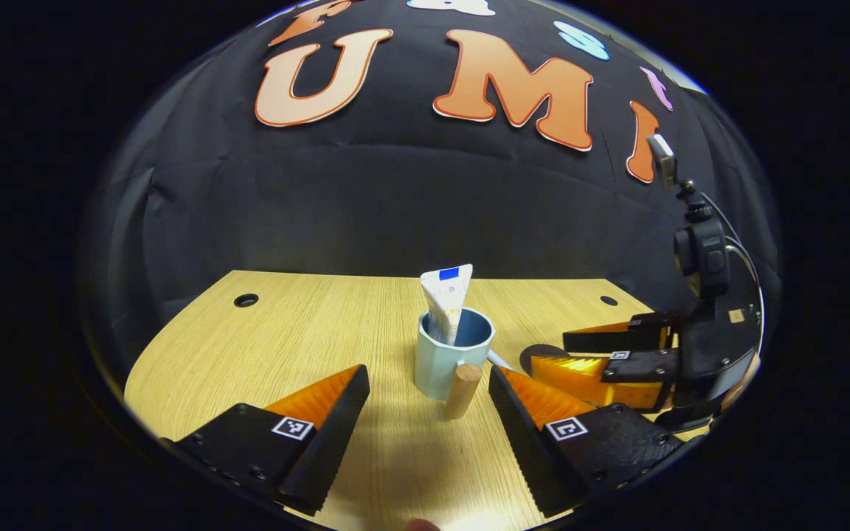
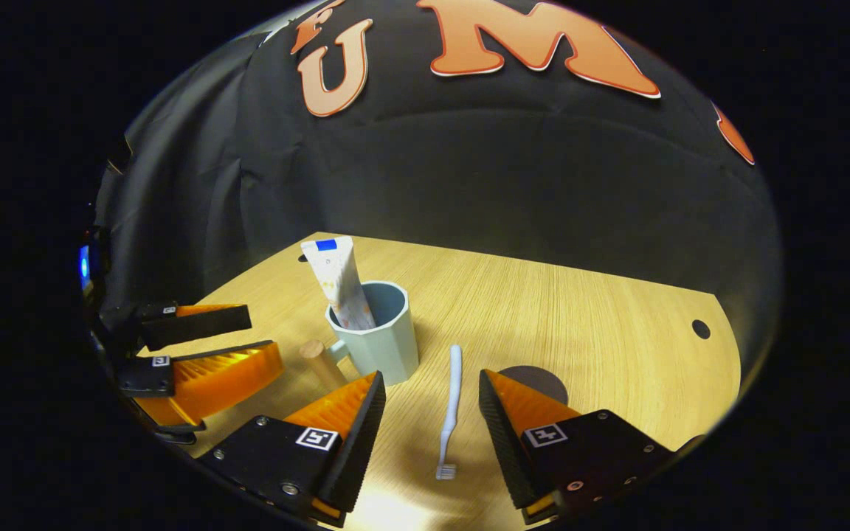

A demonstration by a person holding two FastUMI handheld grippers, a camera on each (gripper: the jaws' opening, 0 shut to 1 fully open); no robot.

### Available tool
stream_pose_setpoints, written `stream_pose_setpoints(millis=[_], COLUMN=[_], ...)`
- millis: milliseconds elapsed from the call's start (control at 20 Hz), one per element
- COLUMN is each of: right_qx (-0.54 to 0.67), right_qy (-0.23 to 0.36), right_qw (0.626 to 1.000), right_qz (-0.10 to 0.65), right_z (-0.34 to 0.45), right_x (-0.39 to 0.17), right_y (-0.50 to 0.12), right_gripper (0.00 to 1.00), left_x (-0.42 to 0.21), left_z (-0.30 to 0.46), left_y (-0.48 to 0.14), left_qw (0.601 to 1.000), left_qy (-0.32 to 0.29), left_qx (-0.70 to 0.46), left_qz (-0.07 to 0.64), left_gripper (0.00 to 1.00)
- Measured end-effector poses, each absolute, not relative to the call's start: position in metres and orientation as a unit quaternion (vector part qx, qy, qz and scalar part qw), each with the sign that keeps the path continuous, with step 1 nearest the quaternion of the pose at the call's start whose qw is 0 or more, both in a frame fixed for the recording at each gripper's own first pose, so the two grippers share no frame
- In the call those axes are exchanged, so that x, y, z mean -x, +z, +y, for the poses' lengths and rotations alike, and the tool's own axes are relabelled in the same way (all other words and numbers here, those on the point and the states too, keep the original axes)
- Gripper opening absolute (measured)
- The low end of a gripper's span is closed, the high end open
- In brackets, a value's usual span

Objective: Put the toothbrush and toothpaste on the desktop into the cup, then pick up the cup and place it on the coaster on the desktop.

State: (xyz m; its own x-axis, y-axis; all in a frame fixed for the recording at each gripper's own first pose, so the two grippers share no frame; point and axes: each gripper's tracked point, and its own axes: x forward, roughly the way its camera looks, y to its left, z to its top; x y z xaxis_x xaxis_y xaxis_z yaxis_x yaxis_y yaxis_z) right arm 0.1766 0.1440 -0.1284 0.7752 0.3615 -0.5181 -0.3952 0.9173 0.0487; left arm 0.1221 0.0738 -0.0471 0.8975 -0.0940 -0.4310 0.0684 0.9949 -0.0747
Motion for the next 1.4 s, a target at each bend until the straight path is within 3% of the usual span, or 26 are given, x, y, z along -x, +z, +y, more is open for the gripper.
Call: stream_pose_setpoints(millis=[100, 300, 400, 500, 550, 650, 700, 750, 950, 1400], right_qx=[0.024, 0.027, 0.018, 0.011, 0.008, 0.0, -0.013, -0.024, -0.077, -0.132], right_qy=[0.189, 0.173, 0.168, 0.157, 0.155, 0.132, 0.126, 0.125, 0.149, 0.178], right_qw=[0.935, 0.93, 0.924, 0.919, 0.923, 0.923, 0.92, 0.918, 0.913, 0.952], right_qz=[0.3, 0.324, 0.342, 0.363, 0.353, 0.362, 0.372, 0.374, 0.372, 0.212], right_z=[0.145, 0.146, 0.15, 0.149, 0.148, 0.143, 0.143, 0.142, 0.152, 0.149], right_x=[-0.183, -0.201, -0.207, -0.212, -0.22, -0.223, -0.224, -0.223, -0.22, -0.237], right_y=[-0.148, -0.175, -0.186, -0.196, -0.192, -0.194, -0.197, -0.194, -0.18, -0.052], right_gripper=[0.72, 0.53, 0.54, 0.38, 0.4, 0.28, 0.1, 0.07, 0.02, 0.01], left_x=[-0.12, -0.12, -0.121, -0.121, -0.123, -0.123, -0.123, -0.124, -0.122, -0.114], left_z=[0.076, 0.088, 0.092, 0.097, 0.099, 0.1, 0.1, 0.1, 0.101, 0.108], left_y=[-0.05, -0.056, -0.061, -0.066, -0.067, -0.07, -0.073, -0.075, -0.078, -0.069], left_qw=[0.974, 0.973, 0.972, 0.971, 0.97, 0.97, 0.969, 0.968, 0.967, 0.97], left_qy=[-0.042, -0.035, -0.033, -0.03, -0.028, -0.027, -0.027, -0.027, -0.028, -0.023], left_qx=[0.028, 0.023, 0.023, 0.022, 0.022, 0.025, 0.027, 0.03, 0.038, 0.041], left_qz=[0.222, 0.228, 0.233, 0.237, 0.239, 0.242, 0.245, 0.246, 0.249, 0.24], left_gripper=[0.98, 0.98, 0.98, 0.98, 0.98, 0.98, 0.98, 0.98, 0.98, 0.98])
